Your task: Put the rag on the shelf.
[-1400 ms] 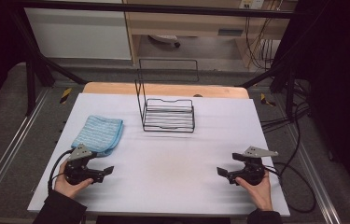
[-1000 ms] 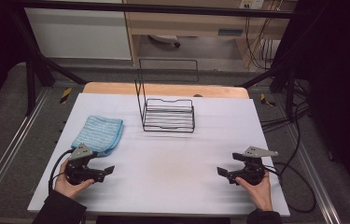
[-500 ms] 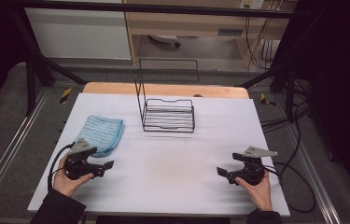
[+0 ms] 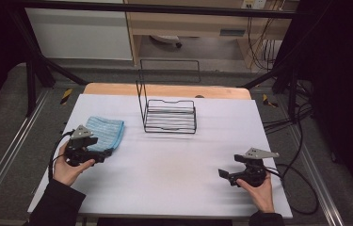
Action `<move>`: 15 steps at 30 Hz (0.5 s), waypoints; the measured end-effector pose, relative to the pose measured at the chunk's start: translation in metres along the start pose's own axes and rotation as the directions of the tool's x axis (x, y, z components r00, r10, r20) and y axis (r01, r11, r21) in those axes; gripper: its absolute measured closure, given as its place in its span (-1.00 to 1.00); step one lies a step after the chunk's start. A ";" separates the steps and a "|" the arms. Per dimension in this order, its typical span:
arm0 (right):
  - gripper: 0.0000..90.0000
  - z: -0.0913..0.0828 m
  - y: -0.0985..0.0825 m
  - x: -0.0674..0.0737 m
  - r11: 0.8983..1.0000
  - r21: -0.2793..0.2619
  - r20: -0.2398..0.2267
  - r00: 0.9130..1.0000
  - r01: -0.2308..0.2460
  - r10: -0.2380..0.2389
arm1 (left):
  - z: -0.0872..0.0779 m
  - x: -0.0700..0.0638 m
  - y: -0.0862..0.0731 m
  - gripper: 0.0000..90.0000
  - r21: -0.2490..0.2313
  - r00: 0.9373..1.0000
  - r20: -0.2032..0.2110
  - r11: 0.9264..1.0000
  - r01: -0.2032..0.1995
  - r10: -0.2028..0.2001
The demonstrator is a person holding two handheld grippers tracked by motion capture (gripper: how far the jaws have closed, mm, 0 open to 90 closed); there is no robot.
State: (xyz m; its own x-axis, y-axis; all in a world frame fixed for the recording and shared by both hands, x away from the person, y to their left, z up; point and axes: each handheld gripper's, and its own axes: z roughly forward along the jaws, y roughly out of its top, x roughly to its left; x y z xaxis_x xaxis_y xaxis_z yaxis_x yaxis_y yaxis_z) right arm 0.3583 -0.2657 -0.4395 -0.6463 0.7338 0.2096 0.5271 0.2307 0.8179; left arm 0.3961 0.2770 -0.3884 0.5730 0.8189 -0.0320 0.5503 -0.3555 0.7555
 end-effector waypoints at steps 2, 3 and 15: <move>-0.97 0.000 0.000 0.000 1.000 -0.001 0.001 1.000 0.000 0.000 | 0.005 0.001 0.001 -0.47 0.011 1.000 -0.010 1.000 0.005 -0.005; -0.97 0.000 0.000 0.000 1.000 -0.001 0.001 1.000 0.000 0.000 | 0.008 0.002 0.000 -0.46 0.017 1.000 -0.009 1.000 0.012 -0.012; -0.97 0.000 0.000 -0.001 1.000 0.003 0.004 1.000 0.003 -0.003 | 0.036 0.014 -0.017 -0.06 0.131 0.997 -0.070 0.991 -0.011 0.020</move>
State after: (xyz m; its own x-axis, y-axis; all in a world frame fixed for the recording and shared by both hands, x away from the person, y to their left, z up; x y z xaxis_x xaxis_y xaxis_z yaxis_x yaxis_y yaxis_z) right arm 0.3590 -0.2663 -0.4393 -0.6459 0.7354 0.2050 0.5266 0.2348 0.8170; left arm 0.4164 0.2785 -0.4257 0.5403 0.8410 0.0289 0.6188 -0.4203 0.6636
